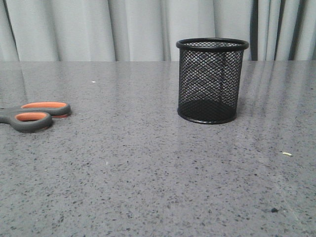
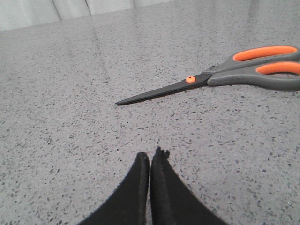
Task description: Put scissors into bucket
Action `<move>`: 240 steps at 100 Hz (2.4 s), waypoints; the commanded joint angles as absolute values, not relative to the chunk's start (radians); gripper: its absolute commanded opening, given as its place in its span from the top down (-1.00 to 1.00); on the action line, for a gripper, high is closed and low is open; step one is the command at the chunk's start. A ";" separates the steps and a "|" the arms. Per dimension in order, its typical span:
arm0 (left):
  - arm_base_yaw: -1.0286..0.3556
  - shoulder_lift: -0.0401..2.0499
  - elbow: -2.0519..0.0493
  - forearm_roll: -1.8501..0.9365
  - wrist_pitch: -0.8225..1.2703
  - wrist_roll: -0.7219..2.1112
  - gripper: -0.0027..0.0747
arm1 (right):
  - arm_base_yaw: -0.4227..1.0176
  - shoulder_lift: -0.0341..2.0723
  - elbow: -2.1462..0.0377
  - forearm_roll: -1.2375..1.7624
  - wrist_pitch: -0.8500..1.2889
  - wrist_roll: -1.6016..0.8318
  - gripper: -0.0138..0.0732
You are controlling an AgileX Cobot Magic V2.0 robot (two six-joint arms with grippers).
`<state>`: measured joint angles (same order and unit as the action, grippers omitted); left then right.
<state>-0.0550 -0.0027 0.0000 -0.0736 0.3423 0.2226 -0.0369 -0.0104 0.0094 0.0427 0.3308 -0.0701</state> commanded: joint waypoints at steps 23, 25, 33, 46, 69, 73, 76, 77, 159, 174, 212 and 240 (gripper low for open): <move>-0.055 -0.028 0.041 -0.091 0.306 0.212 0.98 | -0.041 -0.033 0.019 0.032 0.291 -0.073 0.79; -0.055 -0.028 0.041 -0.091 0.306 0.212 0.98 | -0.041 -0.033 0.019 0.032 0.291 -0.073 0.79; -0.055 -0.028 0.041 -0.091 0.306 0.212 0.98 | -0.041 -0.033 0.019 0.032 0.291 -0.073 0.79; -0.055 -0.028 0.041 -0.091 0.306 0.212 0.98 | -0.041 -0.033 0.019 0.032 0.291 -0.073 0.79; -0.055 -0.028 0.041 -0.091 0.306 0.212 0.98 | -0.041 -0.033 0.019 0.032 0.291 -0.073 0.79; -0.055 -0.028 0.041 -0.091 0.306 0.212 0.98 | -0.041 -0.033 0.019 0.032 0.291 -0.073 0.79; -0.055 -0.028 0.041 -0.091 0.306 0.212 0.98 | -0.041 -0.033 0.019 0.032 0.291 -0.073 0.79; -0.055 -0.028 0.041 -0.091 0.306 0.212 0.98 | -0.041 -0.033 0.019 0.032 0.291 -0.073 0.79; -0.055 -0.028 0.039 -0.611 0.126 0.212 0.98 | -0.041 -0.033 0.019 0.380 -0.053 -0.072 0.79; -0.055 -0.028 0.039 -0.987 0.013 0.212 0.98 | -0.041 -0.033 0.019 0.536 -0.094 -0.072 0.79; -0.055 -0.015 -0.109 -1.146 0.178 0.391 0.98 | -0.041 0.057 -0.189 0.482 0.113 -0.104 0.79; -0.055 0.228 -0.397 -1.001 0.451 0.706 0.23 | -0.041 0.343 -0.500 0.423 0.442 -0.265 0.65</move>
